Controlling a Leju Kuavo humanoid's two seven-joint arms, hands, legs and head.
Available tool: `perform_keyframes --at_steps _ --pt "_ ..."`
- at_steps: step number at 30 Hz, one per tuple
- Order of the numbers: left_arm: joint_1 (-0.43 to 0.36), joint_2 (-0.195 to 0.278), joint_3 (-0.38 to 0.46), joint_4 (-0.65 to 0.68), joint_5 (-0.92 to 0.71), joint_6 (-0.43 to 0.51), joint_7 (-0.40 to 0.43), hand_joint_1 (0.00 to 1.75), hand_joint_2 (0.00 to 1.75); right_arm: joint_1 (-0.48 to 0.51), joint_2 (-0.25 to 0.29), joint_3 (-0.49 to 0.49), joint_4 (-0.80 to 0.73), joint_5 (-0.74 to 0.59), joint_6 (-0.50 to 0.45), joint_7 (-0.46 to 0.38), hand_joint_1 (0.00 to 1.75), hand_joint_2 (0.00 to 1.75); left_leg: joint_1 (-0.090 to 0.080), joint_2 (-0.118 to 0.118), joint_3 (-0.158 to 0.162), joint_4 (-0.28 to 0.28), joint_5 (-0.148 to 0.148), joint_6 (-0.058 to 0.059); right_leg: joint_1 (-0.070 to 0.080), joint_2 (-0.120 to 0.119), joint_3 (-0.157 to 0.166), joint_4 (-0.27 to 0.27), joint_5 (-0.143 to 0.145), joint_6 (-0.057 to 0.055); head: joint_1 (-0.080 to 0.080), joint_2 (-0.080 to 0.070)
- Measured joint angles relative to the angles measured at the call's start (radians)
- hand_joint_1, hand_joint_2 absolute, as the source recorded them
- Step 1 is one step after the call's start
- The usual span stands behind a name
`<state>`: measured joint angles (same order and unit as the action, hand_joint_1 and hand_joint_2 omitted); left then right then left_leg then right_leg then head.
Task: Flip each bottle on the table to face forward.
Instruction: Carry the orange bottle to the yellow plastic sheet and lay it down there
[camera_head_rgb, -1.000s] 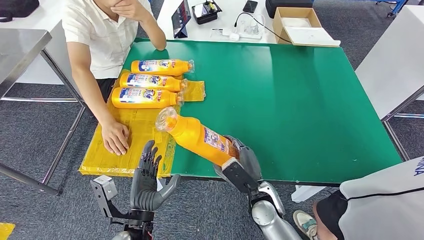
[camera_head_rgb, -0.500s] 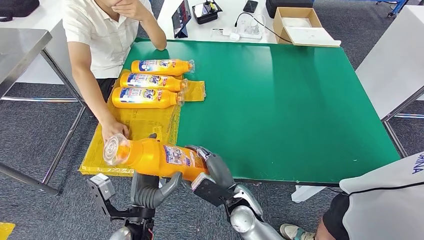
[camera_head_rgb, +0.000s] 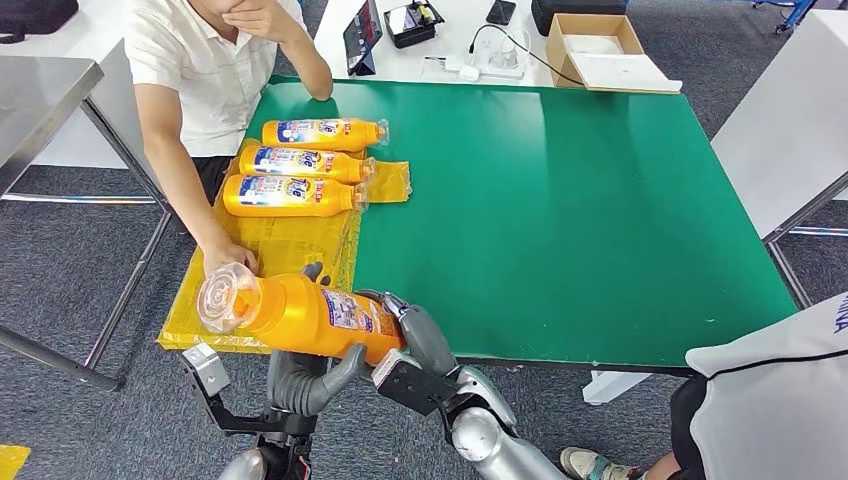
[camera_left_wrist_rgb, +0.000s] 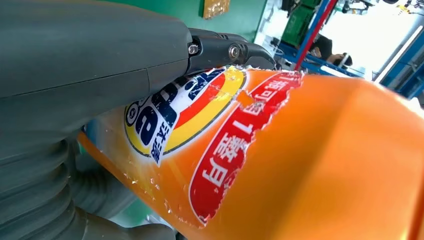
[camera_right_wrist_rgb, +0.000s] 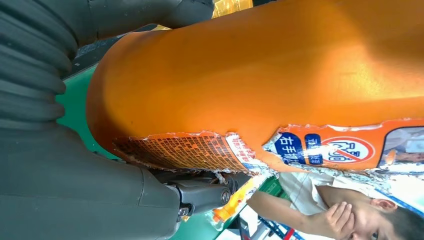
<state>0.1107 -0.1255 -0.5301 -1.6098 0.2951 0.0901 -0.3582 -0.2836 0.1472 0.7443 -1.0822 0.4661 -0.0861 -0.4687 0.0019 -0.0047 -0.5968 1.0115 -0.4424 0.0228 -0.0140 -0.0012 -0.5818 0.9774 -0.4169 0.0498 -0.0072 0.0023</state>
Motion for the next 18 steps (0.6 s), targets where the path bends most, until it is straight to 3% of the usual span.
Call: perform_keyframes --at_steps 1,2,7,13,18 --pt "0.0 0.001 0.0 0.001 0.014 -0.016 0.0 1.4 1.75 -0.002 -0.001 0.001 0.001 -0.004 0.007 -0.002 1.75 1.75 0.0 0.0 0.0 0.0 0.0 0.0 0.0 0.0 0.0 0.0 0.0 0.0 0.0 0.0" --pt "0.001 0.002 0.001 0.002 0.029 -0.033 -0.002 1.72 1.75 -0.003 -0.003 0.002 0.001 -0.01 0.016 -0.004 1.75 1.75 0.0 0.0 0.0 0.0 0.0 0.0 0.0 0.0 0.0 0.0 0.0 0.0 0.0 0.0" --pt "0.008 0.011 0.014 0.002 0.068 -0.115 -0.028 1.75 1.75 -0.015 -0.009 0.008 0.0 -0.045 0.076 -0.004 1.75 1.75 0.0 0.0 0.0 0.0 0.0 0.0 0.0 0.0 0.0 0.0 0.0 0.0 0.0 0.0" --pt "0.023 0.012 0.041 0.002 0.046 -0.157 -0.052 1.75 1.75 -0.026 -0.025 0.02 -0.001 -0.083 0.16 0.032 1.49 1.75 0.0 0.0 0.0 0.0 0.0 0.0 0.0 0.0 0.0 0.0 0.0 0.0 0.0 0.0" --pt "0.046 0.015 0.061 0.001 0.014 -0.168 -0.075 1.75 1.75 -0.03 -0.037 0.036 -0.02 -0.126 0.23 0.092 1.47 1.75 0.0 0.0 0.0 0.0 0.0 0.0 0.0 0.0 -0.001 0.0 0.0 0.0 0.0 0.0"
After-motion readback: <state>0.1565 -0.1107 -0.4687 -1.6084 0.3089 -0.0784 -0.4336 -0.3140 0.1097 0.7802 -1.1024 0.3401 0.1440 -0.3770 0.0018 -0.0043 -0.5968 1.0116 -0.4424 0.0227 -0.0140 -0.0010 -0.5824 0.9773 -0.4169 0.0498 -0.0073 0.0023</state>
